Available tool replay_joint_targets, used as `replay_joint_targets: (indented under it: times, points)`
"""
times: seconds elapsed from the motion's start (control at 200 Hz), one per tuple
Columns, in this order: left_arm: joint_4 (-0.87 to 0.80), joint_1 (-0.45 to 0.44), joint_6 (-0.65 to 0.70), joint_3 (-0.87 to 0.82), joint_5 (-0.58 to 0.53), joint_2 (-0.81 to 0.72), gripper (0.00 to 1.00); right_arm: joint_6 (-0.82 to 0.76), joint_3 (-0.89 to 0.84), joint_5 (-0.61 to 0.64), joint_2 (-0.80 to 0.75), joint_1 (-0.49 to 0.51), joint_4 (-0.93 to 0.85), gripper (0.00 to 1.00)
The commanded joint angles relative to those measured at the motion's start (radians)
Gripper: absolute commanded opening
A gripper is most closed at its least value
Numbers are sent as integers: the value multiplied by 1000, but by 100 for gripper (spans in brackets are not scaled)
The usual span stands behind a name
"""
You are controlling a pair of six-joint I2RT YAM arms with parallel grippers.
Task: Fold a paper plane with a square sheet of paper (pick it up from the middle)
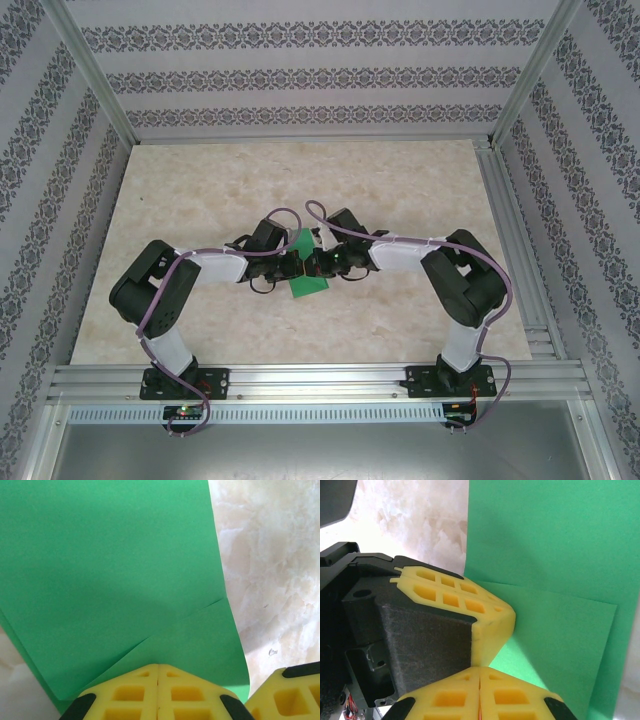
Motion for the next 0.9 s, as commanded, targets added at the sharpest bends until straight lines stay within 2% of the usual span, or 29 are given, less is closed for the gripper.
replay_joint_targets:
  times: [0.0, 0.4, 0.699, 0.894]
  points:
    - [-20, -1, -20, -24, -62, 25, 7, 12, -71, 57, 44, 0, -57, 8]
    - [-78, -1, 7, -9, -81, 2, 7, -4, -93, 68, 24, -16, -73, 8]
    - [-101, 3, 35, -11, -76, 6, 7, 80, -275, 6, -72, -70, 26, 9]
    - [-59, 3, 42, 6, -21, 3, 10, 116, -317, 33, -268, -81, 12, 9]
